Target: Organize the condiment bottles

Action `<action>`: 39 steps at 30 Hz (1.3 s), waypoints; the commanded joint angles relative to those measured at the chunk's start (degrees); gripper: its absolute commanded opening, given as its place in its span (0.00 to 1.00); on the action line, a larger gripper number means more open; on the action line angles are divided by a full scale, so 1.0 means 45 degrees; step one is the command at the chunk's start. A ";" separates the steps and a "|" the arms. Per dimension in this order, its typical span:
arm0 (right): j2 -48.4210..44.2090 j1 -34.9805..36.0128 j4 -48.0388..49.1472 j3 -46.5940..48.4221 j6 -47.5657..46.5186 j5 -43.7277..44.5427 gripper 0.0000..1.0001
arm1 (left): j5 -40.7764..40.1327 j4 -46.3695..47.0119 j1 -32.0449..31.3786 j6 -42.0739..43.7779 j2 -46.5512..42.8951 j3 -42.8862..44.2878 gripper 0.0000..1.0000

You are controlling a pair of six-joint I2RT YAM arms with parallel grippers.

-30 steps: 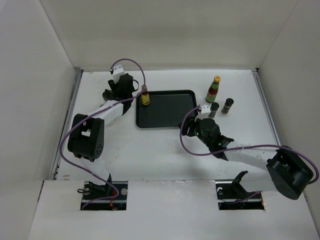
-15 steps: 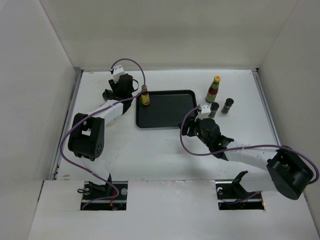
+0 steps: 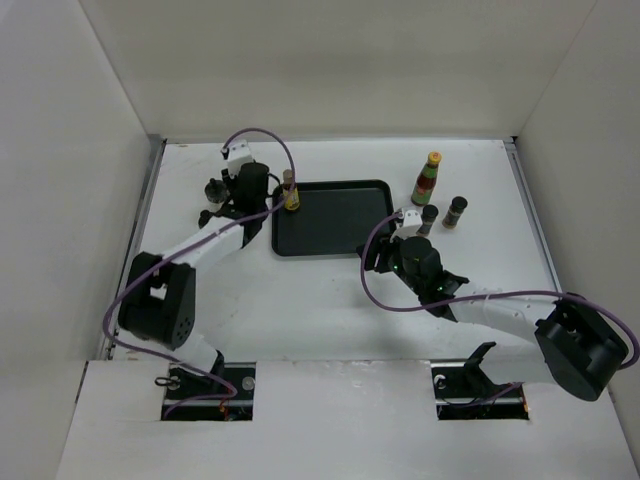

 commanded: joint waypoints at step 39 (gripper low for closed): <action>-0.0557 -0.0002 0.0858 0.0031 0.0042 0.0144 0.69 | -0.1744 0.1196 -0.3995 0.0539 -0.4419 -0.2569 0.86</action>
